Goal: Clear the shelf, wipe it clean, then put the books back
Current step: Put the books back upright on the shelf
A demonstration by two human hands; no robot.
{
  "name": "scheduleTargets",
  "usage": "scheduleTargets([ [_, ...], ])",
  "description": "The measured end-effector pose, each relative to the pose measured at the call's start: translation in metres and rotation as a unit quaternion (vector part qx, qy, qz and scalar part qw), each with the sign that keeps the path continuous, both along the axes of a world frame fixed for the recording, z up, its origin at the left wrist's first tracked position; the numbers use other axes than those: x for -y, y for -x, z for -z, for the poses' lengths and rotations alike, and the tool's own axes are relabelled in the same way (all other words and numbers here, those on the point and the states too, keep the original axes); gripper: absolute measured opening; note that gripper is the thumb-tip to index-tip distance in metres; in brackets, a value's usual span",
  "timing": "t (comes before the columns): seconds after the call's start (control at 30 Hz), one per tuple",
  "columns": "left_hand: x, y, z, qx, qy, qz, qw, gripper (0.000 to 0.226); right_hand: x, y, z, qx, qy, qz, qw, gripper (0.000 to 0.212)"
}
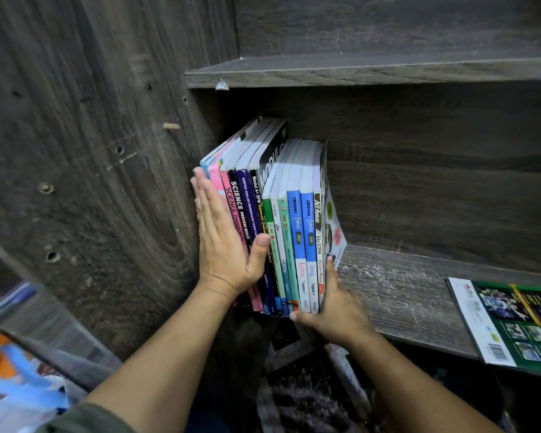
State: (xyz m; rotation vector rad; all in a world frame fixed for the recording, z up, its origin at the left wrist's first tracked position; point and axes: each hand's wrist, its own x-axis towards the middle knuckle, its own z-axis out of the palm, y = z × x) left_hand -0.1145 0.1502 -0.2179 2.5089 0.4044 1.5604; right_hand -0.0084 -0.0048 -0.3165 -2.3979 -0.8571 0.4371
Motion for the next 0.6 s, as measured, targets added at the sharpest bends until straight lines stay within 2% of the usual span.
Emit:
scheduleTargets([
  [0.17, 0.017, 0.001, -0.007, 0.042, 0.035, -0.048, 0.997, 0.095, 0.003, -0.007, -0.014, -0.068, -0.040, -0.022, 0.997, 0.143],
  [0.27, 0.014, 0.010, -0.027, 0.052, -0.012, -0.057, 0.997, 0.081, -0.001, -0.007, -0.038, -0.056, -0.112, -0.031, 0.992, 0.149],
  [0.43, 0.005, 0.025, -0.041, 0.024, 0.013, -0.015, 1.000, 0.057, -0.006, 0.005, -0.103, 0.077, -0.211, -0.056, 0.973, 0.141],
  [0.53, 0.004, 0.029, -0.045, 0.006, 0.037, -0.018, 0.999, 0.058, -0.002, 0.014, -0.134, 0.198, -0.207, -0.082, 0.954, 0.133],
  [0.6, 0.005, 0.032, -0.050, -0.019, 0.052, -0.027, 0.998, 0.062, -0.001, 0.020, -0.145, 0.289, -0.178, -0.114, 0.934, 0.120],
])
